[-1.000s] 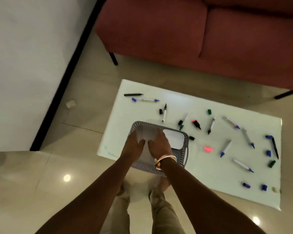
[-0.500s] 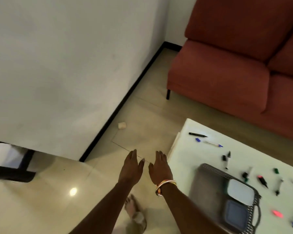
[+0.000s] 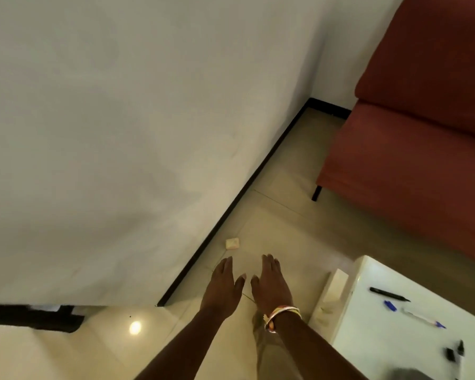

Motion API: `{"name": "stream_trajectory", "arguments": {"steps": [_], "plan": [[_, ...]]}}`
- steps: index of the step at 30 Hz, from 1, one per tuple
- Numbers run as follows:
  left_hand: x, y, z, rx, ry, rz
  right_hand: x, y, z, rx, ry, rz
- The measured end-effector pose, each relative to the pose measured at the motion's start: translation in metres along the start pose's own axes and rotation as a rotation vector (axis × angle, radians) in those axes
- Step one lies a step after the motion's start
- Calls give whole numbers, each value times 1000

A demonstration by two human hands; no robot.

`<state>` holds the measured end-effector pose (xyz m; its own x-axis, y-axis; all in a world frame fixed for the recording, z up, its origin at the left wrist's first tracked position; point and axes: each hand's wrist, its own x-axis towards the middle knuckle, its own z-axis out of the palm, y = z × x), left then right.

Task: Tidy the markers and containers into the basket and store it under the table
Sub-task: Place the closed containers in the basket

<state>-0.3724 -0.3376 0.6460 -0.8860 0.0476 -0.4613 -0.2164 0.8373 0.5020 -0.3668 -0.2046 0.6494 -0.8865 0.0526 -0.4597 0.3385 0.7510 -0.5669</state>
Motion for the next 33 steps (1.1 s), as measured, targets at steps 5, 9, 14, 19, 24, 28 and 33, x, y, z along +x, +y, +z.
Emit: {"name": "stream_trajectory", "arguments": {"steps": [5, 9, 14, 19, 24, 28, 33], "plan": [[81, -21, -13, -13, -54, -98, 91, -25, 6, -28, -141, -4], [157, -32, -2, -16, -110, -181, 165, -26, 10, -11, -193, 20], [269, -57, 56, -80, -168, -251, 269, 20, 50, -43, -249, 81], [395, -130, 143, -37, -260, -225, 392, 85, 137, -91, -331, 65], [492, -205, 202, 34, -258, -230, 496, 145, 250, -41, -357, 149], [542, -257, 241, 97, -332, -279, 545, 171, 317, 16, -401, 183], [568, -290, 284, -9, -368, -458, 555, 185, 379, 136, -426, 276]]}}
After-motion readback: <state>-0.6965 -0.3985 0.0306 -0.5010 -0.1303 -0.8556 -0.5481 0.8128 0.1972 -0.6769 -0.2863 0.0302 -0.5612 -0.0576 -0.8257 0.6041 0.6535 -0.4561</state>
